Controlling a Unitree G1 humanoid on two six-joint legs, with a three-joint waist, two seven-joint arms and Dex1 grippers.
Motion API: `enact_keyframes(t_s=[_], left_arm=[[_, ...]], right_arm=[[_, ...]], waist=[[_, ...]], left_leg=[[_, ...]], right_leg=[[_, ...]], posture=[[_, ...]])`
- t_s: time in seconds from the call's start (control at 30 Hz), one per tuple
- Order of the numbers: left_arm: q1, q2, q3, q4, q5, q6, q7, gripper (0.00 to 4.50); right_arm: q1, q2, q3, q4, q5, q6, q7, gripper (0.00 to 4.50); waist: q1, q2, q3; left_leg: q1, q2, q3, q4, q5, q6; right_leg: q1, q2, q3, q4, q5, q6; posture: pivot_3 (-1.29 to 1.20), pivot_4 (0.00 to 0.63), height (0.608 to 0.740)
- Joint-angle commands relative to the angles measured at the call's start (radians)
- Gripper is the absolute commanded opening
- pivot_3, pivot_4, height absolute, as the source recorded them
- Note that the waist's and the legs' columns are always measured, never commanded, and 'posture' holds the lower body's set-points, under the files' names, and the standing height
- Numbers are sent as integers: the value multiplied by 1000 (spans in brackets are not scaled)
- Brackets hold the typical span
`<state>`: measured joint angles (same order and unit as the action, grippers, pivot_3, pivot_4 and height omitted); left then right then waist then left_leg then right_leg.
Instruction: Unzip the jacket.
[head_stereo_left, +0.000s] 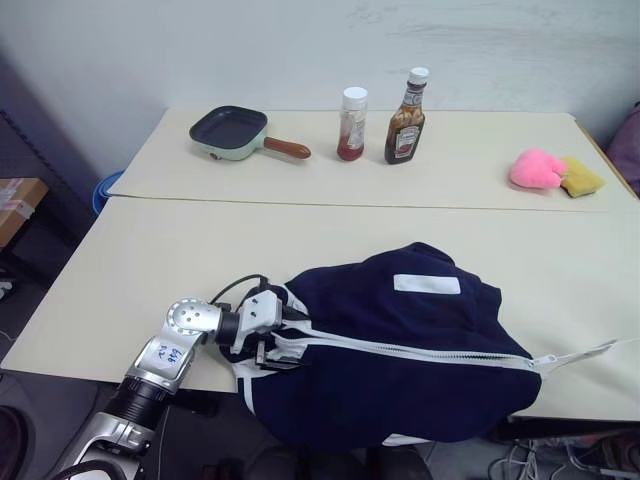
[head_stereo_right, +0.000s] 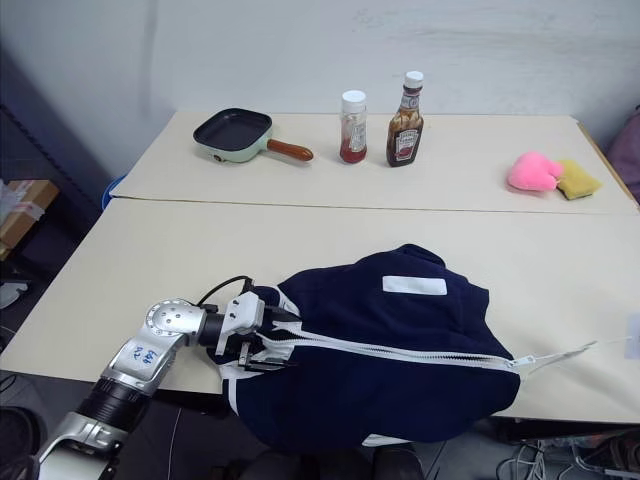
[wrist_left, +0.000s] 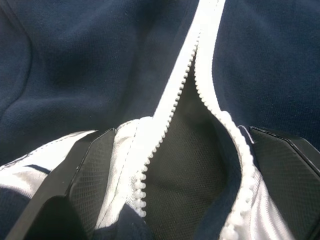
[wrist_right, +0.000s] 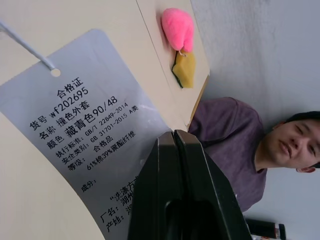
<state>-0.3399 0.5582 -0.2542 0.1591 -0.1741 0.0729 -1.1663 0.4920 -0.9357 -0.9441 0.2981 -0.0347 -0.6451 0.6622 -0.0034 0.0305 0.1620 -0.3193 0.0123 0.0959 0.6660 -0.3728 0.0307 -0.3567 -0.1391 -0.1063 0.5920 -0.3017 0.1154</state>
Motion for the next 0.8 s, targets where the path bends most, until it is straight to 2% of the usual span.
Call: enact_keyframes(t_s=[0.03, 0.13, 0.3, 0.37, 0.53, 0.6, 0.7, 0.8], left_arm=[[62, 37, -39, 93, 76, 98, 33, 4500], [61, 36, -41, 84, 74, 106, 34, 4500], [63, 36, -40, 79, 70, 125, 38, 4500], [64, 36, -42, 81, 67, 132, 34, 4500], [60, 35, -46, 82, 62, 137, 28, 4500], [60, 37, -46, 81, 62, 134, 23, 4500], [65, 41, -45, 79, 61, 129, 18, 4500], [71, 45, -45, 80, 64, 123, 17, 4500]], right_arm=[[29, 38, 37, -62, 4, 163, -17, 21], [131, 92, 110, -75, 22, 297, 59, 21], [174, 97, 89, 79, -28, 185, -59, 21], [172, 86, 89, 124, -53, 159, -120, 21], [79, 66, 90, 100, -71, 70, -235, 21], [16, 41, 104, 73, -90, 29, -276, 21], [-75, -4, 137, 52, -107, -46, -306, 21], [-113, -36, 173, 70, -103, -38, -284, 21]], waist=[[1, 1, -1], [7, -1, -1], [1, 4, -4], [0, 4, -4], [1, 5, -5], [1, 5, -5], [1, 5, -5], [2, 4, -5]], left_leg=[[0, 0, 0, 0, 0, 0], [-1, 0, -1, -2, 1, -1], [0, 0, -1, -3, 0, 0], [0, 0, -1, -4, -3, 6], [0, 0, -1, -4, -3, 6], [0, 0, -1, -4, 0, -1], [0, 0, -1, -4, 1, -1], [0, 0, -1, -5, 1, -2]], right_leg=[[0, 0, 0, 0, 0, 0], [-1, 0, -1, 0, -1, -2], [-1, -1, 0, 0, -2, -4], [1, -1, 0, 0, -3, -4], [-1, -1, 0, 0, -3, -4], [-1, -1, 0, 0, -2, -4], [-2, -1, -1, 0, -2, -4], [-2, 0, -1, 0, -2, -4]], posture=[[0, 150, 740], [0, 150, 740], [0, 150, 740], [0, 150, 740], [0, 150, 740], [0, 150, 740], [0, 150, 740], [0, 150, 740]])
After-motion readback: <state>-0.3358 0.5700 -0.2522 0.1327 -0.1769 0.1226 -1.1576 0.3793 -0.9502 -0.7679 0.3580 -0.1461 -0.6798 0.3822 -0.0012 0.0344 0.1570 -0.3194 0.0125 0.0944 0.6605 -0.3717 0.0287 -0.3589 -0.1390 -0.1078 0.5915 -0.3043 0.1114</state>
